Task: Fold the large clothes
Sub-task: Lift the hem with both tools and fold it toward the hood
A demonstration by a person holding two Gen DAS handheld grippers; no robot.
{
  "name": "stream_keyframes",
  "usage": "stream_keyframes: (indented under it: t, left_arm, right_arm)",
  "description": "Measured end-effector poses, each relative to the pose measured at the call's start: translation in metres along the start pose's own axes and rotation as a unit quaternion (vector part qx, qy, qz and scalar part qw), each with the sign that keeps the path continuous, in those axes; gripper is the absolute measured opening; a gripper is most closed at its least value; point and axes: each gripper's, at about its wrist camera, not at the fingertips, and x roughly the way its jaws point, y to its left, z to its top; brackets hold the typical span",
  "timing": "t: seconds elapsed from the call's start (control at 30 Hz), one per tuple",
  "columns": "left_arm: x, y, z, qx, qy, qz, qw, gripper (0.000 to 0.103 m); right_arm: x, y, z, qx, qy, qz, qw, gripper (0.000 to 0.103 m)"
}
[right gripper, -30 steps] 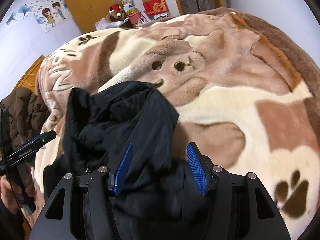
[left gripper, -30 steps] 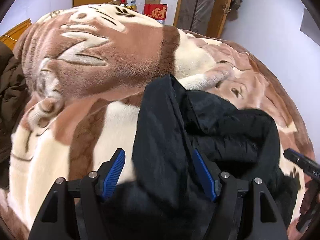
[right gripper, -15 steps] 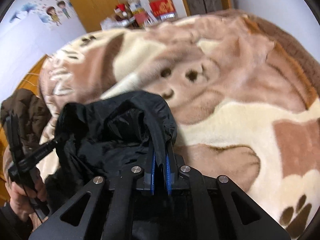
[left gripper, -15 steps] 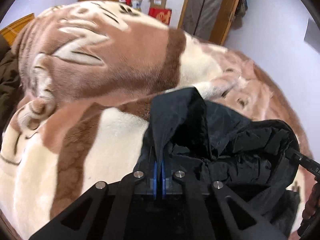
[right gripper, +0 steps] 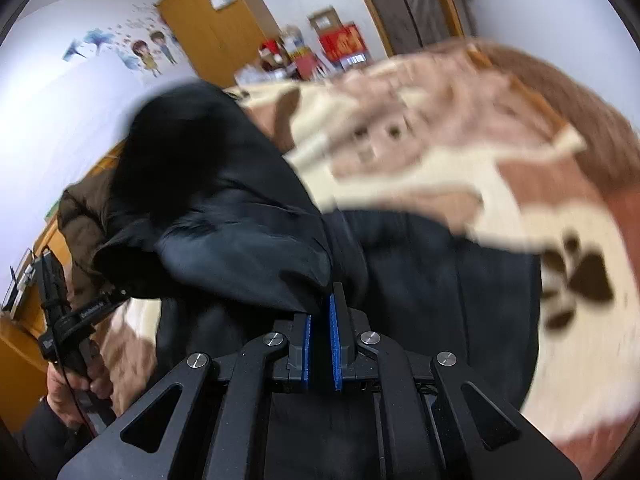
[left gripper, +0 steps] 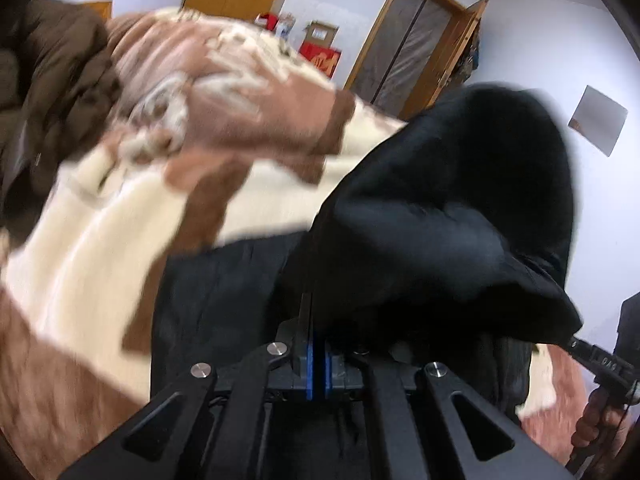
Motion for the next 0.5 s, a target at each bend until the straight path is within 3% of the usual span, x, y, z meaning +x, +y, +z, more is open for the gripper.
stream_keyframes:
  t: [0.23, 0.37, 0.5]
  left_arm:
    - [-0.005, 0.011, -0.056, 0.001, 0.064, 0.028, 0.9976, 0.010]
    - [-0.026, 0.020, -0.078, 0.007, 0.085, 0.039, 0.9956, 0.010]
    - [-0.055, 0.016, -0.079, 0.016, 0.063, 0.045, 0.9969, 0.010]
  right_arm:
    - [0.005, -0.025, -0.053, 0.033, 0.066, -0.025, 0.997, 0.008]
    - [-0.012, -0.026, -0.056, 0.042, 0.054, -0.027, 0.997, 0.015]
    - [-0.019, 0.001, -0.040, 0.011, 0.030, -0.010, 0.999, 0.016]
